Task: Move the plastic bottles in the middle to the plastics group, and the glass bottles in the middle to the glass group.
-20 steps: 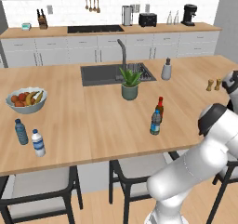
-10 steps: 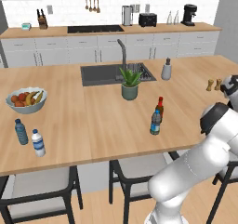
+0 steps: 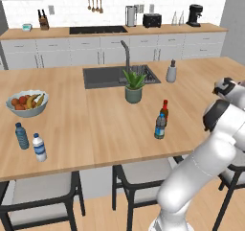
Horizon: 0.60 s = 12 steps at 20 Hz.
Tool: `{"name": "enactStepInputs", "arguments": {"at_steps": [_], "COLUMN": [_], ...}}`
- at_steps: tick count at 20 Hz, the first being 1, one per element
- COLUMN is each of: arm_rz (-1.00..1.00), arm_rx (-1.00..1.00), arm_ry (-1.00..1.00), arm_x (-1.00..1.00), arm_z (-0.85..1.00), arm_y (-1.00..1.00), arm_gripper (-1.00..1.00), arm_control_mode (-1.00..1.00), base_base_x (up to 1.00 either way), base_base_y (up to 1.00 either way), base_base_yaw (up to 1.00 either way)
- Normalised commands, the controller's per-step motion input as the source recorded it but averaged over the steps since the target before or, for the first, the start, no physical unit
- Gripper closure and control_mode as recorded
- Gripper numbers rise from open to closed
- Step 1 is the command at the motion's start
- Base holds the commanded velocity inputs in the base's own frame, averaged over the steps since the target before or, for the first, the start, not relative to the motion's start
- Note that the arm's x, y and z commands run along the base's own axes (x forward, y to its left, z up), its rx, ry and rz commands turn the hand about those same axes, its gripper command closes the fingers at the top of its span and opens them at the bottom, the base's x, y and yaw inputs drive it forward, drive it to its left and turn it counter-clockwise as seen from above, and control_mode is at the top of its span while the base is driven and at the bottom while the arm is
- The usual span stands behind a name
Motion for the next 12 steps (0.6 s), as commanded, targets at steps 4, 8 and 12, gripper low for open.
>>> {"name": "enactStepInputs", "arguments": {"at_steps": [4, 8, 12], "arm_rz": [0.00, 0.00, 0.00], "arm_rx": [0.03, 0.01, 0.00], "arm_ry": [-0.03, -0.02, 0.00], "arm_x": [0.27, 0.10, 0.00], "arm_z": [0.00, 0.00, -0.10], "arm_y": [-0.30, -0.21, -0.04], "arm_gripper": [1.00, 1.00, 1.00], "arm_control_mode": [-1.00, -1.00, -1.00], "base_base_x": [0.00, 0.00, 0.00], "base_base_y": [0.00, 0.00, 0.00], "base_base_yaw": [0.00, 0.00, 0.00]}}
